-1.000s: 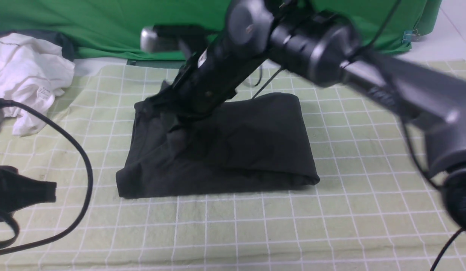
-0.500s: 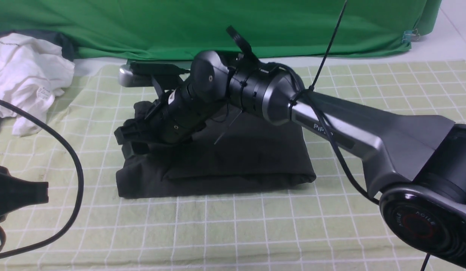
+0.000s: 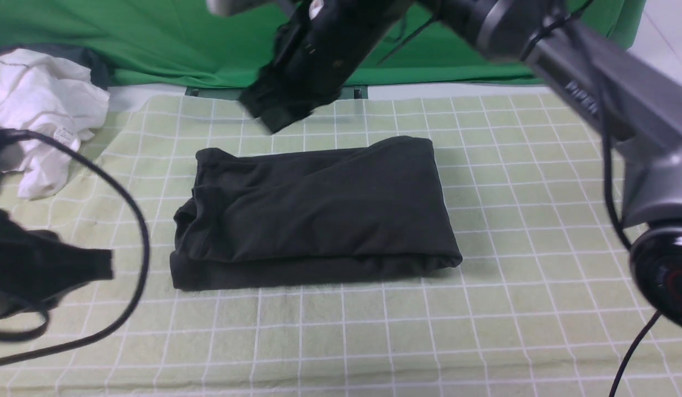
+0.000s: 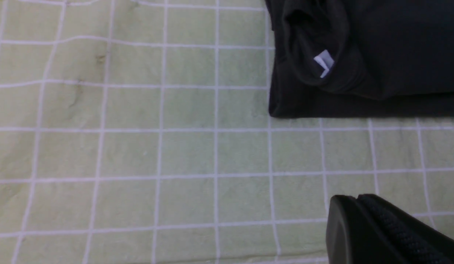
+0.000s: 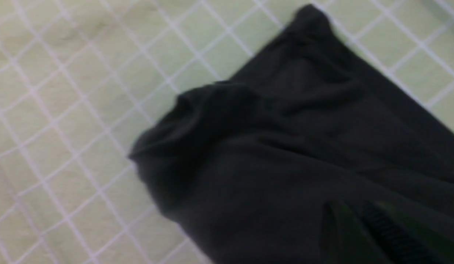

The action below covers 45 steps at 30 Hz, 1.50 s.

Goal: Fold a long-sleeved shirt over a green coffee tablecloth.

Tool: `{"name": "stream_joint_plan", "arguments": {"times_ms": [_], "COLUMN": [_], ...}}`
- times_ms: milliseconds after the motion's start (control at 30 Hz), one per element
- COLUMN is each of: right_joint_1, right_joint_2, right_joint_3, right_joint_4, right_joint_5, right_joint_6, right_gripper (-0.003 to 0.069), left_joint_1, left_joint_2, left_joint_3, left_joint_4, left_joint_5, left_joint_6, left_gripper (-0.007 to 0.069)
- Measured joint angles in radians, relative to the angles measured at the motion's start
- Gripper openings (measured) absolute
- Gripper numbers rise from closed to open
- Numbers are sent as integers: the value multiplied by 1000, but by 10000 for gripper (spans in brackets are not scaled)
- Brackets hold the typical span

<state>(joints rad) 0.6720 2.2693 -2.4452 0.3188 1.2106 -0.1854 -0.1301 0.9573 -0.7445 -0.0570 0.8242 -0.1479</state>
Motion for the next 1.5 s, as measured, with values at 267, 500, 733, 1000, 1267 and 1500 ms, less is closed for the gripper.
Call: {"name": "stream_joint_plan", "arguments": {"times_ms": [267,500,733,1000,1267,1500], "right_joint_1": [-102,-154,-154,-154,-154,-159], "right_joint_2": [-101,-190,-161,-60,-23,-26], "right_joint_3": [134,464,570,571,587,608], "right_joint_4": [-44,-50,-38,-40,-74,-91], "right_joint_5": [2,3,-87,-70,-31,-20], "right_joint_6": [11,-27,-7,0,55,58], "right_gripper": [-3,-5,-3,-3,-3,-3], "left_joint_1": [0,-40,-90,-89,-83,-83], "left_joint_2": [287,545,747,893,885,856], "left_joint_3": [-108,-363,-475,-472,-372,-337], "left_joint_4": [-190,-204,-201,24,115,137], "left_joint_5": [-20,-10,-85,-24,-91,-133], "left_joint_6": [168,207,196,32,-60,-69], "left_gripper": [11,11,11,11,11,11]}}
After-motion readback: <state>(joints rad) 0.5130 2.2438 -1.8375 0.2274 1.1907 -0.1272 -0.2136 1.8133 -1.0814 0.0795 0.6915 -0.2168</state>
